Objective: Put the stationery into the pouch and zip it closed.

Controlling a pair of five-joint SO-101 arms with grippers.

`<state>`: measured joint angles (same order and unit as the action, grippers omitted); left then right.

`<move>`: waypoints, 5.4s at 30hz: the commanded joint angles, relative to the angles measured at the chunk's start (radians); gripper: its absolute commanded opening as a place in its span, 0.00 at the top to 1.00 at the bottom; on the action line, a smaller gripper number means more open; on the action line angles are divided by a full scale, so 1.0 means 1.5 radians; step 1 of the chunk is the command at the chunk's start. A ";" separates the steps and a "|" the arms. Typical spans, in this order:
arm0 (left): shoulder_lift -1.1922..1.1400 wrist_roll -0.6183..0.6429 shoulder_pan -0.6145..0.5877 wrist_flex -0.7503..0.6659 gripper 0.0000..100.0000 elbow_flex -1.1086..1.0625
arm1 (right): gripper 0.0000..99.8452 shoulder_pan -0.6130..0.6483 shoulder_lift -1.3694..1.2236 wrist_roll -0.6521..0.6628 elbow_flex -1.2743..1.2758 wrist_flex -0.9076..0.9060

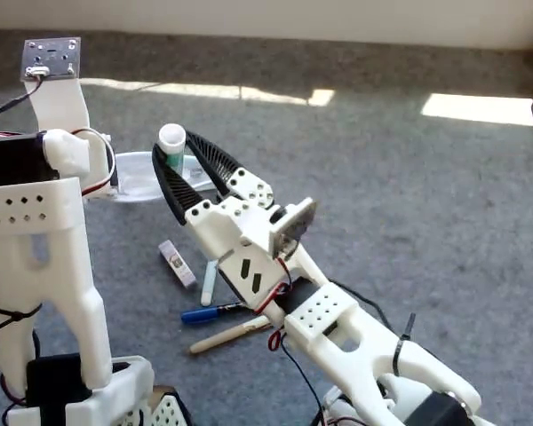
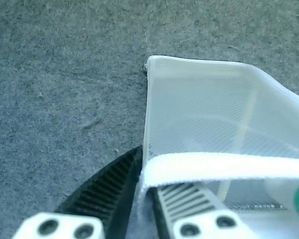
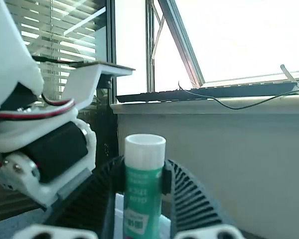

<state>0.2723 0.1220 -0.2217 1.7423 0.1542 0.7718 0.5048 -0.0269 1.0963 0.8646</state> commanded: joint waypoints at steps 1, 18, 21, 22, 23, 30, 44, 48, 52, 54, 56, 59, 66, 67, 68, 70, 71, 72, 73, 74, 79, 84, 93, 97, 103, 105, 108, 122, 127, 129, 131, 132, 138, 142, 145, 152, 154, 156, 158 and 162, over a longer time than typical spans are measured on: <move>0.004 0.007 0.008 -0.002 0.99 -0.002 | 0.99 -0.012 -0.007 -0.005 -0.010 0.015; 0.004 0.008 0.007 -0.002 0.99 -0.003 | 0.93 -0.010 0.062 -0.004 0.063 -0.069; 0.004 0.008 0.007 -0.002 0.99 -0.003 | 0.89 -0.010 0.087 -0.005 0.061 -0.122; 0.003 0.008 0.007 -0.002 0.99 -0.003 | 0.89 -0.010 0.099 -0.005 0.062 -0.128; 0.003 0.008 0.007 -0.002 0.99 -0.003 | 0.89 -0.009 0.112 -0.005 0.065 -0.129; -0.001 0.008 0.007 -0.002 0.99 -0.004 | 0.89 0.020 0.222 -0.005 0.097 -0.245; 0.003 0.008 0.006 -0.002 0.99 -0.024 | 0.88 0.025 0.337 -0.005 0.095 -0.450; 0.004 0.008 0.006 -0.011 0.99 -0.032 | 0.88 0.025 0.343 -0.005 0.095 -0.471; 0.004 0.008 0.006 -0.011 0.99 -0.032 | 0.88 0.026 0.343 -0.005 0.095 -0.472; 0.004 0.008 0.006 -0.011 0.99 -0.032 | 0.88 0.026 0.343 -0.005 0.095 -0.472; 0.004 0.008 0.006 -0.011 0.99 -0.032 | 0.87 0.026 0.343 -0.005 0.095 -0.473; 0.004 0.008 0.006 -0.011 0.99 -0.032 | 0.81 0.026 0.343 -0.006 0.095 -0.473; 0.004 0.008 0.006 -0.012 0.99 -0.032 | 0.77 0.057 0.343 -0.006 0.082 -0.515; 0.004 0.008 0.006 -0.012 0.99 -0.032 | 0.77 0.058 0.343 -0.006 0.078 -0.523; 0.004 0.008 0.006 -0.012 0.99 -0.032 | 0.77 0.058 0.343 -0.006 0.075 -0.532; 0.004 0.008 0.006 -0.012 0.99 -0.032 | 0.77 0.055 0.344 -0.006 0.067 -0.548; 0.004 0.008 0.006 -0.012 0.99 -0.032 | 0.77 0.054 0.344 -0.006 0.062 -0.557; 0.004 0.008 0.006 -0.012 0.99 -0.032 | 0.77 0.054 0.344 -0.006 0.061 -0.566; 0.004 0.008 0.006 -0.012 0.99 -0.032 | 0.77 0.054 0.344 -0.006 0.056 -0.572; 0.004 0.008 0.006 -0.012 0.99 -0.032 | 0.77 0.054 0.344 -0.006 0.053 -0.579; 0.004 0.008 -0.029 -0.012 0.99 -0.028 | 0.77 0.049 0.344 -0.006 0.051 -0.590; 0.004 0.008 -0.086 -0.012 0.99 -0.026 | 0.77 0.024 0.344 -0.006 0.039 -0.591; 0.004 0.008 -0.107 -0.018 0.99 -0.028 | 0.77 -0.001 0.361 -0.006 0.037 -0.592; 0.001 0.008 -0.120 -0.031 0.99 -0.033 | 0.77 0.003 0.432 -0.006 0.031 -0.656; 0.003 0.009 -0.120 -0.031 0.99 -0.033 | 0.77 0.001 0.496 -0.006 0.008 -0.725; 0.004 0.009 -0.122 -0.031 0.99 -0.033 | 0.77 0.001 0.489 -0.006 0.008 -0.726; 0.004 0.009 -0.147 -0.031 0.99 -0.032 | 0.77 -0.002 0.467 -0.006 0.008 -0.726; 0.004 0.009 -0.217 -0.031 0.99 -0.029 | 0.77 -0.102 0.251 -0.104 -0.075 -0.728; 0.004 0.009 -0.231 -0.031 0.99 -0.032 | 0.77 -0.106 0.183 -0.104 -0.100 -0.728; 0.004 0.009 -0.231 -0.031 0.99 -0.032 | 0.77 -0.106 0.160 -0.104 -0.107 -0.728; 0.004 0.009 -0.231 -0.031 0.99 -0.032 | 0.77 -0.106 0.138 -0.104 -0.115 -0.728; 0.004 0.008 -0.231 -0.031 0.99 -0.032 | 0.77 -0.106 0.125 -0.104 -0.120 -0.728; 0.004 0.008 -0.231 -0.027 0.99 -0.033 | 0.77 -0.106 0.041 -0.135 -0.207 -0.833; 0.004 0.008 -0.231 -0.032 0.99 -0.051 | 0.77 -0.106 -0.021 -0.174 -0.291 -0.931; 0.004 0.008 -0.247 -0.048 0.99 -0.062 | 0.77 -0.106 -0.066 -0.175 -0.335 -0.973; 0.004 0.008 -0.272 -0.058 0.99 -0.065 | 0.77 -0.103 -0.172 -0.175 -0.400 -0.981; 0.004 0.008 -0.272 -0.058 0.99 -0.065 | 0.77 -0.103 -0.207 -0.175 -0.427 -0.982; 0.004 0.008 -0.272 -0.058 0.99 -0.065 | 0.77 -0.103 -0.242 -0.175 -0.450 -0.982; 0.004 0.008 -0.272 -0.058 0.99 -0.065 | 0.77 -0.102 -0.277 -0.175 -0.470 -0.982; 0.004 0.009 -0.271 -0.057 0.99 -0.065 | 0.78 -0.102 -0.337 -0.175 -0.512 -0.984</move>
<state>0.2739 0.1250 -0.6068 1.6763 0.0575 0.6260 0.0107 -0.2800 0.4196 -0.6038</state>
